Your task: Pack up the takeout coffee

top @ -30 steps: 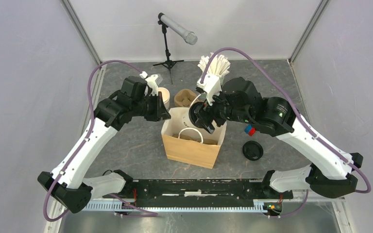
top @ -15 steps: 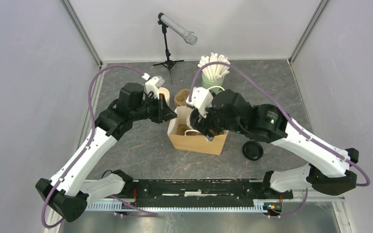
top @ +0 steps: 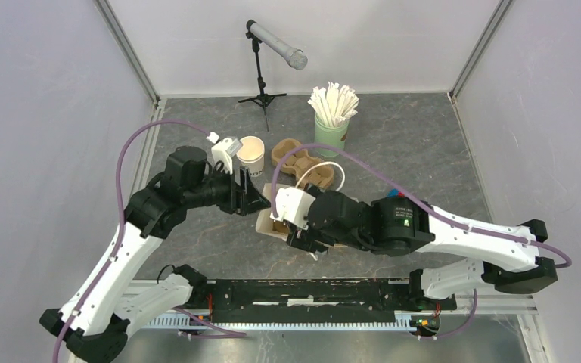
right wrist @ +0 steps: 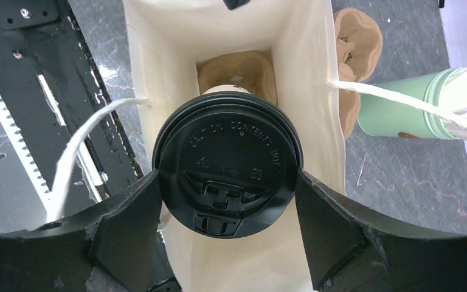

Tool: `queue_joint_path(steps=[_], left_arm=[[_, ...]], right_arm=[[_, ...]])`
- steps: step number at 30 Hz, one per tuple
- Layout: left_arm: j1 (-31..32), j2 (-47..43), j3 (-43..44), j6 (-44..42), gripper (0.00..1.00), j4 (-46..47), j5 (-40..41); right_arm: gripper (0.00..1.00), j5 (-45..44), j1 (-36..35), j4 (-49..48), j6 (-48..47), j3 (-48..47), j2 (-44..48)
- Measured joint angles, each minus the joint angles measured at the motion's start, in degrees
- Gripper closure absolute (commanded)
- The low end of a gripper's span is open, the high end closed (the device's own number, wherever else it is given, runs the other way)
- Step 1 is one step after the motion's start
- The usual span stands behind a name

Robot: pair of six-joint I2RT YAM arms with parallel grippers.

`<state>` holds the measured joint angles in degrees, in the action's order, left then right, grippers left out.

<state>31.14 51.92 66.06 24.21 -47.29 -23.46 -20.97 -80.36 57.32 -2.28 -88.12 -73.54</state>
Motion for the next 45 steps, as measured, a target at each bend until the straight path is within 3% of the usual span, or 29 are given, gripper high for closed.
queue_joint_path(steps=[10,14,21,24,26,29,34,41,45], left_arm=[[0.5,-6.0,-8.5,6.5,0.35,-2.8,-3.5],[2.1,-6.4,-10.3,7.5,0.45,-2.8,-3.3],[3.8,-8.5,-11.0,7.5,0.71,-1.8,-1.1],[3.8,-8.7,-11.1,7.2,0.74,-0.5,-1.0],[3.8,-8.7,-11.4,6.8,0.74,0.7,-1.0],[3.8,-8.8,-11.9,6.0,0.55,2.2,-1.1],[3.8,-8.7,-11.9,4.0,0.40,3.0,-0.7],[3.8,-9.1,-11.9,3.8,0.38,-1.7,-0.4],[3.8,-11.1,-12.3,3.9,0.48,-3.5,-0.5]], right_arm=[[0.42,-6.0,-7.9,-1.8,2.9,7.1,1.5],[0.43,-8.1,-8.8,-3.0,3.2,7.7,1.5],[0.42,-11.9,-8.9,-4.5,2.8,9.4,1.5],[0.42,-12.7,-8.9,-4.9,1.9,10.0,1.3],[0.42,-12.9,-8.9,-5.4,0.9,10.5,1.2],[0.42,-13.5,-8.9,-6.3,-1.0,11.6,0.7],[0.42,-14.1,-8.9,-6.8,-3.1,12.2,-1.2],[0.43,-14.1,-8.9,-7.6,-3.1,12.9,-2.4],[0.43,-14.7,-9.3,-9.0,-2.7,14.8,-2.4]])
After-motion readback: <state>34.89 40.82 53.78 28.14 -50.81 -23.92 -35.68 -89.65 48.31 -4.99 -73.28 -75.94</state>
